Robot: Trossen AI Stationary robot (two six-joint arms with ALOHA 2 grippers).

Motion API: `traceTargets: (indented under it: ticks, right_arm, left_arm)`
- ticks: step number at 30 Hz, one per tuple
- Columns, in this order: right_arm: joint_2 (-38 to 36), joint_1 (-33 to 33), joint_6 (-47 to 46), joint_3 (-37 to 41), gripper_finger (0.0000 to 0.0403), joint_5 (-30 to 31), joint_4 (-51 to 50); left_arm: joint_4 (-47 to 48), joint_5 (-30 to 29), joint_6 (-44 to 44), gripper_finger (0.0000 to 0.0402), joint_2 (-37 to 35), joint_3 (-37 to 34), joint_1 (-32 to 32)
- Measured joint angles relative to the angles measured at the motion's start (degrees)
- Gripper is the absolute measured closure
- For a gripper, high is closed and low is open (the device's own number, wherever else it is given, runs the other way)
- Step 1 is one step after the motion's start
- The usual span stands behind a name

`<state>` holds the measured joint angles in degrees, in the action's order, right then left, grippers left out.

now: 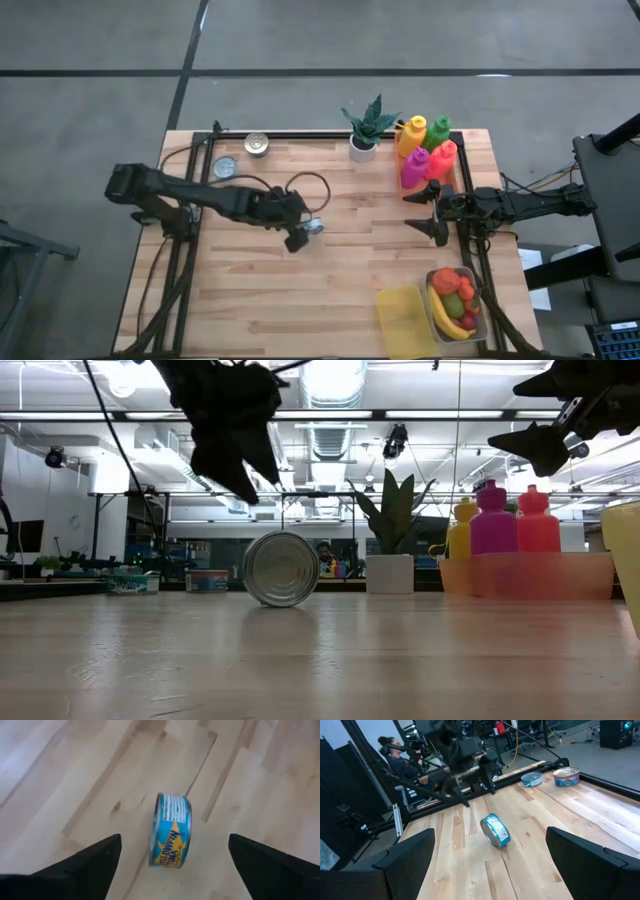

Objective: Pick & Place Food Item
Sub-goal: Put the blue tuna can into the yellow bin

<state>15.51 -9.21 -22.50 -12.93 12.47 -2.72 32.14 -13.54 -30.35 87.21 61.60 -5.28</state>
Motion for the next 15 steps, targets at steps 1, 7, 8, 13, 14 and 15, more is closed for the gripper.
traceTargets:
  ticks: [1, 7, 8, 13, 14, 15]
  right_arm:
    - [0.00, -0.01, -0.01, 0.00, 0.0024, 0.00, 0.00]
    - [0.00, -0.02, 0.00, 0.00, 0.0024, 0.00, 0.00]
    - [0.02, -0.01, -0.01, 0.00, 0.0024, 0.00, 0.00]
    - [0.02, -0.02, 0.00, 0.00, 0.0024, -0.01, -0.01]
    - [0.00, 0.00, -0.01, 0.00, 0.0024, 0.00, -0.01]
    - [0.00, -0.01, 0.00, 0.00, 0.0024, 0.00, 0.02]
  left_arm:
    - [-0.27, -0.06, 0.15, 0.0025, 0.84, 0.00, -0.17]
    - [-2.01, -0.44, 0.64, 0.0025, 4.57, 0.00, -0.27]
    - [-2.58, -0.72, 1.05, 0.0025, 4.98, 0.00, -0.17]
    - [-4.17, -3.33, 4.23, 0.0025, 6.33, 0.00, -0.14]
    - [-4.47, -3.42, 4.78, 0.0025, 6.55, 0.00, -0.13]
    - [-4.69, -3.43, 5.24, 0.0025, 6.69, 0.00, -0.13]
